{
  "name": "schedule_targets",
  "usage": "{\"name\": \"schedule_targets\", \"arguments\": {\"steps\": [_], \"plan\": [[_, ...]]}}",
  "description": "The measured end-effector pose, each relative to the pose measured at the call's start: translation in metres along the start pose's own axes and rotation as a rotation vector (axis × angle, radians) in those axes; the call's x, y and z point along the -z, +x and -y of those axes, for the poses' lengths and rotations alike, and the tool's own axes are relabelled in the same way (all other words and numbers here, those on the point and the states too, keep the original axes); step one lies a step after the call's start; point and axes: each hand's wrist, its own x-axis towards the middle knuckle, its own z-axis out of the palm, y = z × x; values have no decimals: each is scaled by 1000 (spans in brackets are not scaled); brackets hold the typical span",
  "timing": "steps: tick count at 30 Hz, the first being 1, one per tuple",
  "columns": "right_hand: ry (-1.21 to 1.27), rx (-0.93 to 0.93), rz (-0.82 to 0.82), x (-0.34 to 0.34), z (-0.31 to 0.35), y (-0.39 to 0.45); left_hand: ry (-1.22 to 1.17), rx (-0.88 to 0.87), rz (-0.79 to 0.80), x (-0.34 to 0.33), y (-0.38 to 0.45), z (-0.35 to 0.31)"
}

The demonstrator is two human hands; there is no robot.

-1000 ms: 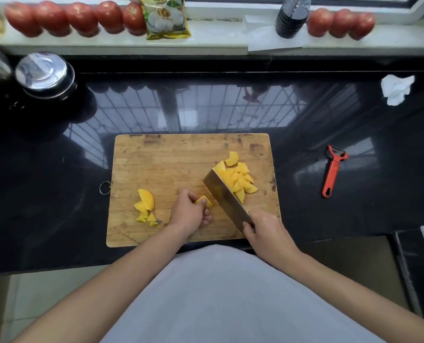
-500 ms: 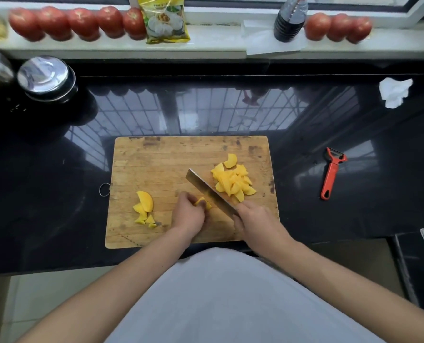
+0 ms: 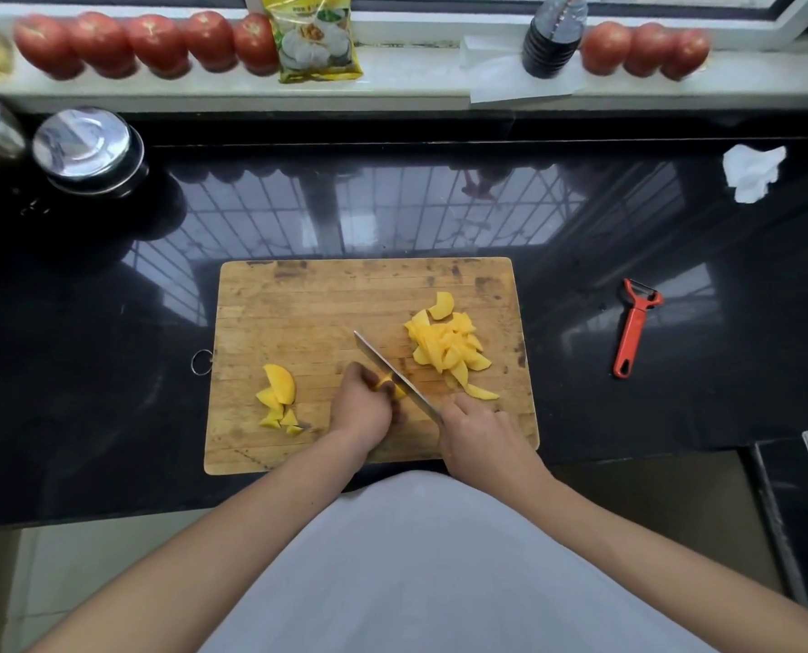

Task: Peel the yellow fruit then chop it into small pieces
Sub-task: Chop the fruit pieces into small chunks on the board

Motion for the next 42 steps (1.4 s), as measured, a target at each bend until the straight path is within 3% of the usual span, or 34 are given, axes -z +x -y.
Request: {"name": "schedule_targets", "arguments": {"steps": [8, 16, 21, 28, 42], "plan": [[-57, -55, 167, 7, 2, -9, 23, 7, 10, 2, 1, -2], [40, -20, 38, 1, 22, 31, 88, -3, 74, 9, -7, -9], [129, -93, -41, 8, 4, 18, 145, -12, 68, 11, 0, -8], [106, 1, 46, 19, 1, 7, 186, -19, 1, 5, 7, -10], [32, -32, 102, 19, 2, 5, 3, 68, -15, 2, 6, -10]]}}
